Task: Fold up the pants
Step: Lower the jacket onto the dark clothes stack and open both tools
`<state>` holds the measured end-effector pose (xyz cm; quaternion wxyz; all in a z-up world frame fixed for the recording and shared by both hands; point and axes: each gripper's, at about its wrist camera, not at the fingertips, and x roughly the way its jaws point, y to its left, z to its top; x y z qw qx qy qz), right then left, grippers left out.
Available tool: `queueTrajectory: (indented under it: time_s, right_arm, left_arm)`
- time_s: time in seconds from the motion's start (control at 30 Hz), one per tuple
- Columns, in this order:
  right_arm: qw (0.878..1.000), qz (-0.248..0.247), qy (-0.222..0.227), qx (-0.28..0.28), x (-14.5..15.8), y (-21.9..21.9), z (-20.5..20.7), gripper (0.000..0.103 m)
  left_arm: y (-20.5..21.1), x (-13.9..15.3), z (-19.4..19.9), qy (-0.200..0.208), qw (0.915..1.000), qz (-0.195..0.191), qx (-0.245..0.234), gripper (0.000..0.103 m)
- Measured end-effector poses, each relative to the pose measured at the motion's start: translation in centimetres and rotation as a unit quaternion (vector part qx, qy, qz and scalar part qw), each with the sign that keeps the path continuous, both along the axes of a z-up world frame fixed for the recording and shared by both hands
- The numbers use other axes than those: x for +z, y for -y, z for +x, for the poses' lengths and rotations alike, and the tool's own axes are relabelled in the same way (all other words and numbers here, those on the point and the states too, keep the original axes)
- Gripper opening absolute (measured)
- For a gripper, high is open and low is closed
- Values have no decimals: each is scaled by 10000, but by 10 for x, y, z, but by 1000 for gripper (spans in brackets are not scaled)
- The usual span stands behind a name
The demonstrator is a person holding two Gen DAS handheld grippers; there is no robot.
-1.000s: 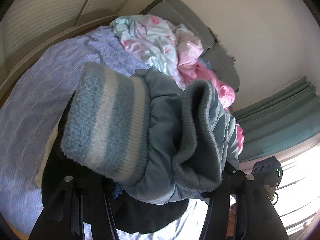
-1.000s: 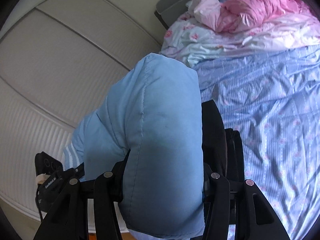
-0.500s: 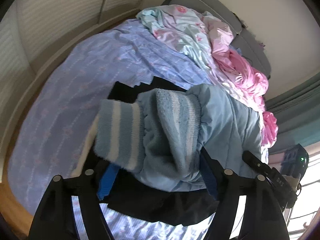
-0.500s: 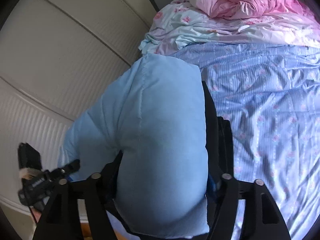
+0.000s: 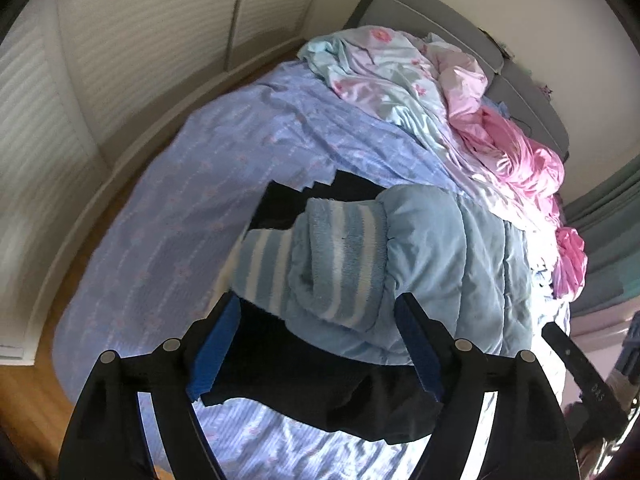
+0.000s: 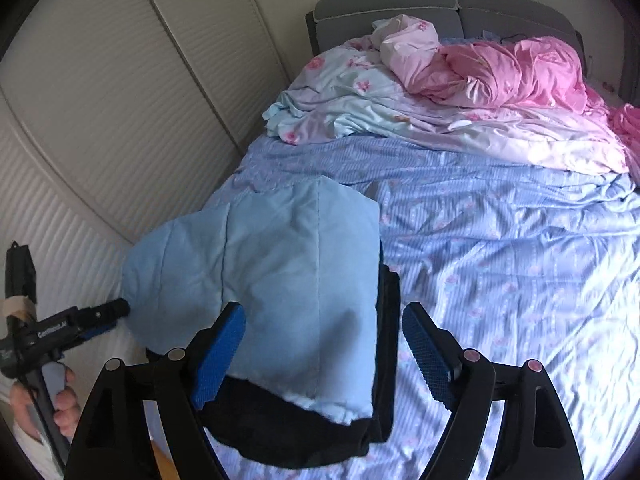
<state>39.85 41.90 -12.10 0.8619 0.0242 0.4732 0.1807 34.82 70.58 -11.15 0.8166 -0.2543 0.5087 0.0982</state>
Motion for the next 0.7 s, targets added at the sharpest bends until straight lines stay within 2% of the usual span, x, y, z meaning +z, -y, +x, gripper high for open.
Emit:
queueTrajectory:
  time_s: [0.2, 0.33, 0.57, 0.7]
  right_arm:
    - [9994, -196, 275, 61, 17, 4, -22, 81]
    - [9982, -278, 518, 91, 32, 16, -39, 81]
    - [9956, -360, 853, -145, 64, 61, -83, 82]
    - [9929, -467, 1058, -289, 81, 86, -111, 89]
  left_arm:
    - [12, 30, -20, 337, 9991, 249, -52, 79]
    - [35, 58, -39, 591, 9954, 721, -201, 82]
    - [98, 106, -73, 950, 9816, 1511, -681, 93]
    - [136, 125, -92, 1152, 9699, 1916, -962, 100]
